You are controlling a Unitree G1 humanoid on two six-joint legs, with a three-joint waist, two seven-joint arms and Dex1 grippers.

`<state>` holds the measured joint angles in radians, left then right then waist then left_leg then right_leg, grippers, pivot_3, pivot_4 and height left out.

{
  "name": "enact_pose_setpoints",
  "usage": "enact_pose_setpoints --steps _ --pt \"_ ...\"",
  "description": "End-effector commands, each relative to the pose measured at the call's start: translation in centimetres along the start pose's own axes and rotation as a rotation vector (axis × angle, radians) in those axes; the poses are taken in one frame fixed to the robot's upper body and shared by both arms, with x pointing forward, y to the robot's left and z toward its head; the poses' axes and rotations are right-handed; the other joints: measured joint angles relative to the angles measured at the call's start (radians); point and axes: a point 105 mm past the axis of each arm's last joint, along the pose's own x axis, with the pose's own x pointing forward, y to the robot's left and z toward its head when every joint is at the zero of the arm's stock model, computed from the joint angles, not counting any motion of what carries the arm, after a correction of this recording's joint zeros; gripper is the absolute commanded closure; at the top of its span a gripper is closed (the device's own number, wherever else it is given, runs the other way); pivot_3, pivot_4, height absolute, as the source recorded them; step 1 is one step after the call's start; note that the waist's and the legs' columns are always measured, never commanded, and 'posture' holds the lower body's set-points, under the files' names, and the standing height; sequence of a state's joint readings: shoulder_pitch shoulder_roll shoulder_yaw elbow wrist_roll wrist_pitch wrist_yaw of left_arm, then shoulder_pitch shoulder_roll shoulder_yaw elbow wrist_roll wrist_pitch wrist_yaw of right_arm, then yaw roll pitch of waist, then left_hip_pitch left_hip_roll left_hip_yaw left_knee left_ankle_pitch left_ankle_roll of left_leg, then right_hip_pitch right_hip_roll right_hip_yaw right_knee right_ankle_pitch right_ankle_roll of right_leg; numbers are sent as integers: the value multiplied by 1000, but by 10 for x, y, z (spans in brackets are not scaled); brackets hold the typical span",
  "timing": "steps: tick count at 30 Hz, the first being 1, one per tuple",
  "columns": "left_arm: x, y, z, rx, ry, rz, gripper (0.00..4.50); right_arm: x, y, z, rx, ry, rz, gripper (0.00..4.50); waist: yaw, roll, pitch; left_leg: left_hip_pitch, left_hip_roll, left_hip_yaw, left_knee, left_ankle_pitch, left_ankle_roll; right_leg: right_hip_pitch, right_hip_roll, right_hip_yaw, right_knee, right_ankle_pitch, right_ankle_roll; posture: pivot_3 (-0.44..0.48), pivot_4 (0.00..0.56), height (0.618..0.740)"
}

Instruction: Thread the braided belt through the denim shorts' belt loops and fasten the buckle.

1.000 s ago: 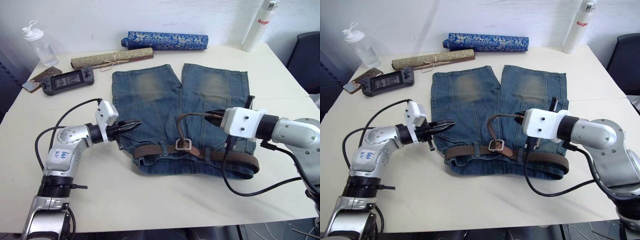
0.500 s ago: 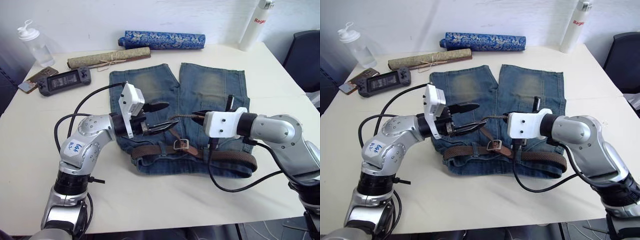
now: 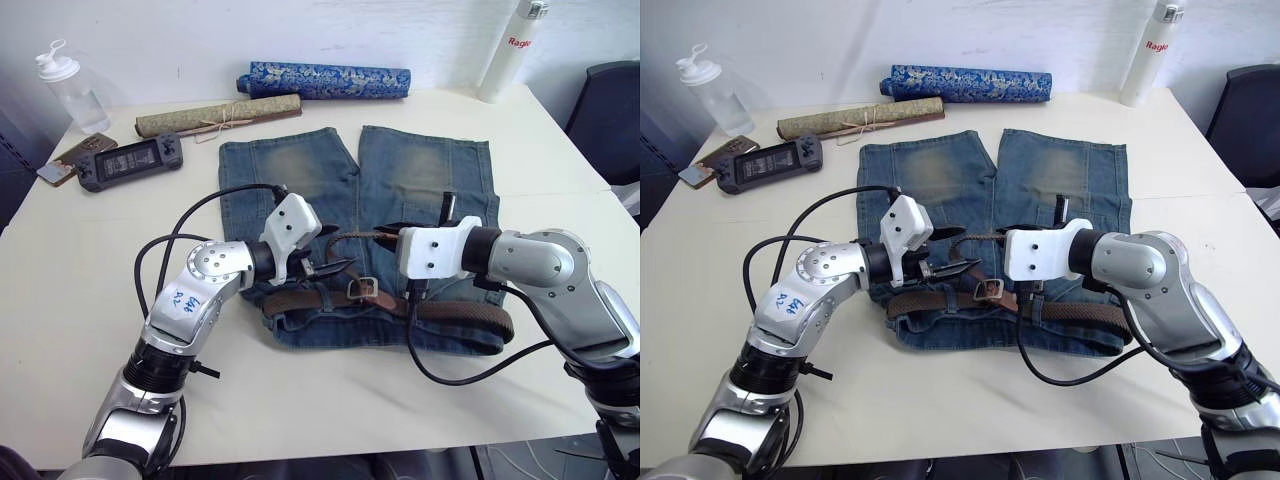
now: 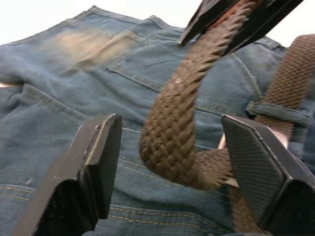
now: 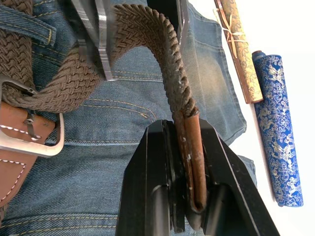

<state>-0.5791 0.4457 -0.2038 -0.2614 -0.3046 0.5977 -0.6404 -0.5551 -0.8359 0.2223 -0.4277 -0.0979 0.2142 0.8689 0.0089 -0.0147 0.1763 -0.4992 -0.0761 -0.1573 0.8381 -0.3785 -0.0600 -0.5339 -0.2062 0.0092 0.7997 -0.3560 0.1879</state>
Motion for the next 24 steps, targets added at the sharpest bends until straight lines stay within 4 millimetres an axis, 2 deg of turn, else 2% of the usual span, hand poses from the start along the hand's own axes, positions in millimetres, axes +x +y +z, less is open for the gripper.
enact_pose_setpoints --steps 1,5,13,15,16,17,19,21,24 --pt "-1 7 13 56 -46 54 2828 -6 -9 10 -49 -23 -37 4500 0 0 0 0 0 0 0 0 0 0 0 0 0 0 0 0 150 637" --pt "1 7 15 65 -54 54 4447 -6 -9 10 -46 -23 -39 4500 0 0 0 0 0 0 0 0 0 0 0 0 0 0 0 0 150 637" --pt "3 5 19 67 -74 37 4447 -5 -14 6 50 -2 -72 4500 -1 0 0 0 0 0 0 0 -1 0 0 0 0 0 0 0 150 637" --pt "4 5 19 62 -79 40 4500 -7 -20 7 112 -16 -106 3513 0 0 0 0 0 0 0 0 -1 0 0 0 0 0 0 0 150 637" --pt "4 5 19 54 -83 43 4500 -8 -22 7 131 -16 -120 3320 -1 0 0 0 0 0 0 0 -1 0 0 0 0 0 0 0 150 637" --pt "4 5 19 46 -87 46 4500 -9 -25 6 141 -13 -139 2883 0 0 0 0 0 0 0 0 -1 0 0 0 0 0 0 0 150 637" --pt "4 6 18 28 -93 54 4500 -14 -31 3 176 2 -186 1832 1 0 0 0 0 0 0 1 -1 0 0 0 0 0 0 0 150 637" --pt "3 8 17 -7 -102 75 4500 -24 -31 -4 331 4 -200 1086 2 0 0 0 0 0 0 1 -1 0 0 0 0 0 0 0 150 637" --pt "0 12 15 -67 -128 111 4500 -35 -25 -12 480 19 -202 1086 7 0 0 0 0 -1 0 1 -1 0 0 0 0 0 0 0 150 637"
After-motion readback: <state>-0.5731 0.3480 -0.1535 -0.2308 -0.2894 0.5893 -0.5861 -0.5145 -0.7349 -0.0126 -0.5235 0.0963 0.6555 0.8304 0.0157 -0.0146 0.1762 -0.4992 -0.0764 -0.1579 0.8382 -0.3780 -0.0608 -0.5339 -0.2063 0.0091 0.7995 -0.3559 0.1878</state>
